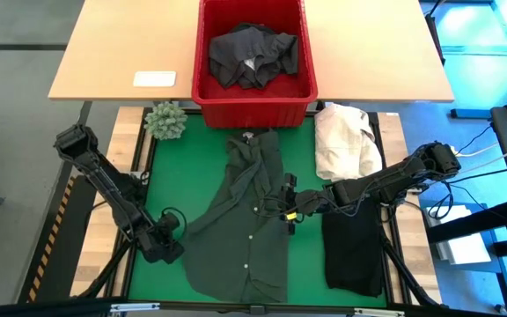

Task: Fold laundry
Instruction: Fold the green polo shirt

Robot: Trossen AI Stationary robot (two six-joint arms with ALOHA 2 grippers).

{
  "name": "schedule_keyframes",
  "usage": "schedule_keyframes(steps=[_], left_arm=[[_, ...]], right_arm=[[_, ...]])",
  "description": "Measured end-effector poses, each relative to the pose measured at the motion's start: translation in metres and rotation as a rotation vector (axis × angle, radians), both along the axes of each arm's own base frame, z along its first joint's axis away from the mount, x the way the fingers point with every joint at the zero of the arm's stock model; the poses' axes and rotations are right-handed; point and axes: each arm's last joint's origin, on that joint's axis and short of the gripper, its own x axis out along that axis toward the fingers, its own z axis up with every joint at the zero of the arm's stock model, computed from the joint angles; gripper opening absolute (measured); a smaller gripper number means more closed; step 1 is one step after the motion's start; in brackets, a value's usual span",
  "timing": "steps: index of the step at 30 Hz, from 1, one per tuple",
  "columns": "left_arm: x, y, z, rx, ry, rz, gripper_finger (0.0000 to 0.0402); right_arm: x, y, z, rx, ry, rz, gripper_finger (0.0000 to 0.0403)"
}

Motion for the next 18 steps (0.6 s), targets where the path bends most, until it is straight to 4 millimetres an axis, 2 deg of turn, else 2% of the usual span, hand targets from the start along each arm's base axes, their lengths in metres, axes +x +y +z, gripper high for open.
schedule_keyframes(steps=[11, 18], left_arm=[[0.03, -0.002, -0.011, 0.012, -0.134, -0.1, 0.0179], [0.043, -0.004, -0.007, 0.028, -0.275, -0.163, 0.0179]], right_arm=[[0.0, 0.0, 0.0, -0.009, -0.004, 0.006, 0.0156], [0.0, 0.0, 0.0, -0.009, -0.004, 0.006, 0.0156]])
